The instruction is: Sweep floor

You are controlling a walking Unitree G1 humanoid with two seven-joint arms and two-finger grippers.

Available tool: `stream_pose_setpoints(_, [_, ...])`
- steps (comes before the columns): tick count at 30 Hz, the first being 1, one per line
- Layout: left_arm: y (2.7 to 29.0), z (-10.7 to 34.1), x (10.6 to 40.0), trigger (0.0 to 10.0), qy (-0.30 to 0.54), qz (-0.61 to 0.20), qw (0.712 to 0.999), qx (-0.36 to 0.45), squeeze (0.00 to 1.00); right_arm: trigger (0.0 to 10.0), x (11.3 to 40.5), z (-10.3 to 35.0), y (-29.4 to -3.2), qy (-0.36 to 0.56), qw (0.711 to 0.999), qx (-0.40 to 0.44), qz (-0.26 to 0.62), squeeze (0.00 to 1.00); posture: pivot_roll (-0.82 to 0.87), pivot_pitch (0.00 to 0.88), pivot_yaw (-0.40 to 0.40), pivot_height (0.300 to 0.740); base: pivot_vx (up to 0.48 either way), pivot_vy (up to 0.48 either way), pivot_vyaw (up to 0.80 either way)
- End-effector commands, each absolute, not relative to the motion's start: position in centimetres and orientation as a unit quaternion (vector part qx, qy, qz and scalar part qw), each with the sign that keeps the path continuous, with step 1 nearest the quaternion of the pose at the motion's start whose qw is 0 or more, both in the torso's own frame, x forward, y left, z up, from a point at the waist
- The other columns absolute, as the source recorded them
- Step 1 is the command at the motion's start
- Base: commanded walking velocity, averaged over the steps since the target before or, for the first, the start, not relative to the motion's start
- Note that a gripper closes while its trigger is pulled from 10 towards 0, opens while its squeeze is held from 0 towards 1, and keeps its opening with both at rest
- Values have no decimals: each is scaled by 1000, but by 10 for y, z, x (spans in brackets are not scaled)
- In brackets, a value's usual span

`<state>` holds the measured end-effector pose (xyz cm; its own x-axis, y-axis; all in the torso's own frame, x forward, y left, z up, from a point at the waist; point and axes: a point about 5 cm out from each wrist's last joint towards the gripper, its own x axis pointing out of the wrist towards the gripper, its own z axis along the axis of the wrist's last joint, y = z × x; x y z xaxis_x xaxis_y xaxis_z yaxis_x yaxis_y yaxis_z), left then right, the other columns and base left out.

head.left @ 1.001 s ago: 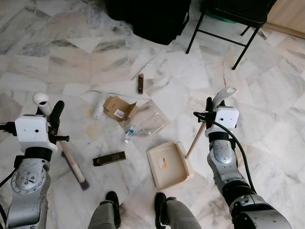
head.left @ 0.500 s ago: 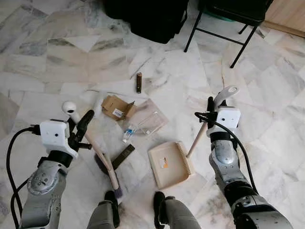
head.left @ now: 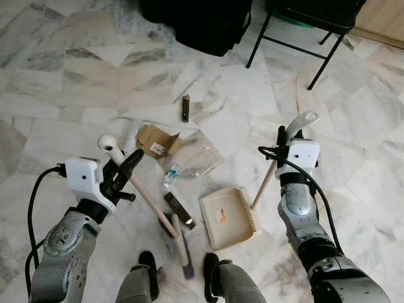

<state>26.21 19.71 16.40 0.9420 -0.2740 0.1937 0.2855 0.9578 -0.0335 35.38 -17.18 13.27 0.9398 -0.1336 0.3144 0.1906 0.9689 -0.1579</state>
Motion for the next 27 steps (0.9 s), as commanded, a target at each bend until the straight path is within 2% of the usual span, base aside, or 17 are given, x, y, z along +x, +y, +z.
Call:
stream_pose_setpoints(1, [199, 158, 256, 10000, -78, -143, 986, -28, 0, 10000, 348, 123, -182, -138, 979, -126, -86, 0, 13, 435, -119, 740, 0, 0, 0])
stream_pose_setpoints(7, [204, 164, 254, 10000, -66, -151, 986, 0, 0, 10000, 351, 131, -183, -153, 976, -126, -91, 0, 13, 433, -112, 740, 0, 0, 0])
stream_pose_setpoints(10, [218, 182, 258, 10000, -100, -109, 988, 45, 0, 10000, 351, 131, -183, -152, 976, -126, -92, 0, 18, 430, -110, 740, 0, 0, 0])
stream_pose_setpoints(17, [230, 195, 261, 10000, -122, -70, 985, 98, 0, 10000, 349, 129, -183, -151, 976, -125, -93, 0, 17, 435, -100, 740, 0, 0, 0])
stream_pose_setpoints(20, [232, 194, 263, 10000, -141, -42, 985, 92, 0, 10000, 349, 128, -183, -152, 976, -125, -94, 0, 12, 437, -101, 740, 0, 0, 0])
stream_pose_setpoints(27, [227, 176, 267, 10000, -135, -30, 990, 27, 0, 10000, 347, 127, -185, -152, 976, -128, -93, 0, 5, 453, -109, 740, 0, 0, 0])
